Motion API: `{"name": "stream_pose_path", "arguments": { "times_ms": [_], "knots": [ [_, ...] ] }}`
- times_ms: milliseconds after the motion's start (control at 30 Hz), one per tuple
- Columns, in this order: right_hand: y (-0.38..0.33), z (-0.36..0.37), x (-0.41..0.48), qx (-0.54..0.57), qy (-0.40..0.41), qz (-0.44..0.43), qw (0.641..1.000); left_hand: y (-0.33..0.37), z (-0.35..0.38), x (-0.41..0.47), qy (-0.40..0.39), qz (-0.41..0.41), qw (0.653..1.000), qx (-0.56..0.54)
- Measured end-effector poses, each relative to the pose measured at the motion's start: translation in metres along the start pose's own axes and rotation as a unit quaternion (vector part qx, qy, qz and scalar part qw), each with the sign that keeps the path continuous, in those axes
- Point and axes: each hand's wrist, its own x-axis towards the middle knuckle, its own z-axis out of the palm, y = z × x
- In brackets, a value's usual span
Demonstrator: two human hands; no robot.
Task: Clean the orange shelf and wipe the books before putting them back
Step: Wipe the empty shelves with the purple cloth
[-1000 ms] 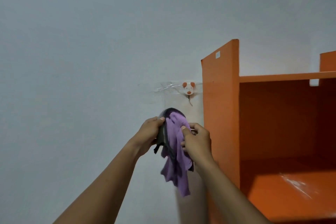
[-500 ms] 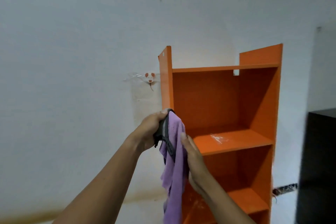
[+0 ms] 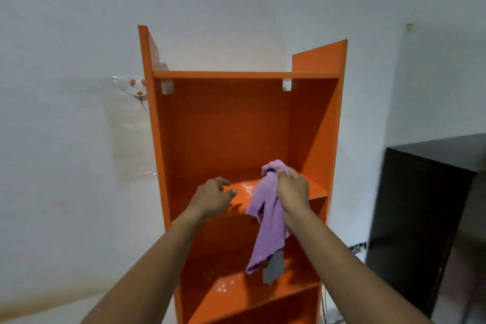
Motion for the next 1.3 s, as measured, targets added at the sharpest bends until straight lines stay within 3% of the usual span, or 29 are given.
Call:
{"name": "stream_pose_path", "arguments": {
  "times_ms": [100, 167, 267, 300, 333, 433, 600, 833, 933, 1000, 1133, 1233, 1300],
  "knots": [
    [0.013, -0.024, 0.065, -0.21, 0.06, -0.138, 0.966, 0.001, 0.045, 0.023, 0.045, -0.033, 0.992, 0.112],
    [0.036, -0.043, 0.107, -0.422, 0.049, -0.196, 0.884, 0.0, 0.068, 0.037, 0.082, -0.071, 0.975, 0.194],
    [0.074, -0.062, 0.147, -0.654, -0.155, -0.139, 0.728, -0.011, 0.095, 0.048, 0.086, -0.087, 0.961, 0.249],
    [0.085, -0.066, 0.157, -0.674, -0.22, -0.106, 0.697, -0.014, 0.102, 0.051, 0.082, -0.085, 0.957, 0.263],
    [0.094, -0.068, 0.167, -0.669, -0.262, -0.085, 0.691, -0.018, 0.108, 0.057, 0.082, -0.085, 0.955, 0.271],
    [0.102, -0.068, 0.189, -0.623, -0.292, -0.065, 0.723, -0.018, 0.112, 0.074, 0.103, -0.088, 0.955, 0.262],
    [0.114, -0.061, 0.234, -0.607, -0.305, -0.023, 0.734, -0.014, 0.11, 0.093, 0.153, -0.085, 0.941, 0.291],
    [0.124, -0.031, 0.28, -0.593, -0.265, -0.005, 0.761, -0.021, 0.115, 0.085, 0.195, -0.068, 0.947, 0.244],
    [0.124, -0.011, 0.294, -0.554, -0.241, -0.035, 0.796, -0.025, 0.115, 0.085, 0.209, -0.062, 0.945, 0.243],
    [0.121, -0.002, 0.299, -0.553, -0.229, -0.077, 0.798, -0.026, 0.117, 0.086, 0.216, -0.06, 0.943, 0.248],
    [0.122, 0.011, 0.298, -0.55, -0.302, -0.07, 0.776, -0.027, 0.12, 0.087, 0.225, -0.055, 0.937, 0.261],
    [0.127, 0.03, 0.292, -0.519, -0.33, -0.085, 0.784, -0.028, 0.122, 0.088, 0.228, -0.056, 0.931, 0.279],
    [0.13, 0.05, 0.282, -0.508, -0.393, -0.11, 0.758, -0.029, 0.122, 0.088, 0.229, -0.054, 0.93, 0.283]
  ]
}}
